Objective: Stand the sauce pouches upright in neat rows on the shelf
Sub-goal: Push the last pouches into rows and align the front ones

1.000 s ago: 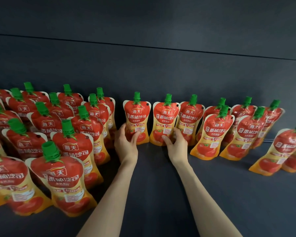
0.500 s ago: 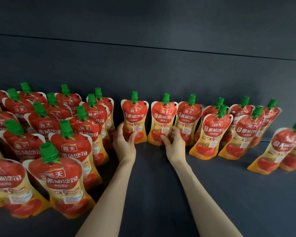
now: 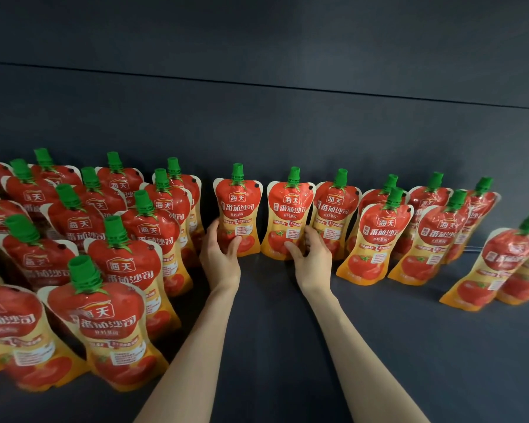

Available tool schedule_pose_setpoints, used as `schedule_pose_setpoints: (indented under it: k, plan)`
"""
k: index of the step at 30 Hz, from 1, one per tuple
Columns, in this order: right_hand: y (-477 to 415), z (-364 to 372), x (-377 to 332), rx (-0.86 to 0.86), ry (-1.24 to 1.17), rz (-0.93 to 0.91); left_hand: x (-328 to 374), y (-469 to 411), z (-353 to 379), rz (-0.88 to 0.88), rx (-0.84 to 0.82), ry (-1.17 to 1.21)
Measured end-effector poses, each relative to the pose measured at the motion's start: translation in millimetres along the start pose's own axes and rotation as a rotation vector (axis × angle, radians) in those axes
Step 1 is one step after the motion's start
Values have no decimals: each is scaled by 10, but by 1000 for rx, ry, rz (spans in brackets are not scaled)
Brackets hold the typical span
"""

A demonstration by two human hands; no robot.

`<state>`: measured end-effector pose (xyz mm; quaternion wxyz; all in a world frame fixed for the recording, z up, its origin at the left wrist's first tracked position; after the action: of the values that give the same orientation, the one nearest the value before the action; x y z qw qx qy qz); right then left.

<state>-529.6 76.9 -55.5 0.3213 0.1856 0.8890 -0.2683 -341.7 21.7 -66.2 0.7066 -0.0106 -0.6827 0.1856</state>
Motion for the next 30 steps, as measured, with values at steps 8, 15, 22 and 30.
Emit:
schedule_pose_setpoints:
  k: [8, 15, 22, 30]
  plan:
    - [10, -3, -1, -15, -22, 18, -33, -14, -1, -10, -10, -3]
    - [35, -16, -4, -11, -14, 43, -12, 37, -16, -39, -6, -57]
    - [232, -313, 15, 73, 25, -3, 97, 300, -76, 31, -13, -62]
    - [377, -1207, 230, 321, -43, 15, 583, 724, 467, 135, -227, 1]
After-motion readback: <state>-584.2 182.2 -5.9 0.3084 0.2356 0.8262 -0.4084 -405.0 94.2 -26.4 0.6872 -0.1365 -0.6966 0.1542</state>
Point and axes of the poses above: each hand's wrist, its own y-axis away from the middle knuckle, its own z-axis out of the palm, x = y × z, the point moved 6 cm from there along -y, towards the middle knuckle, and after that the axes turned 15 degrees about y, right-handed, at the moved point
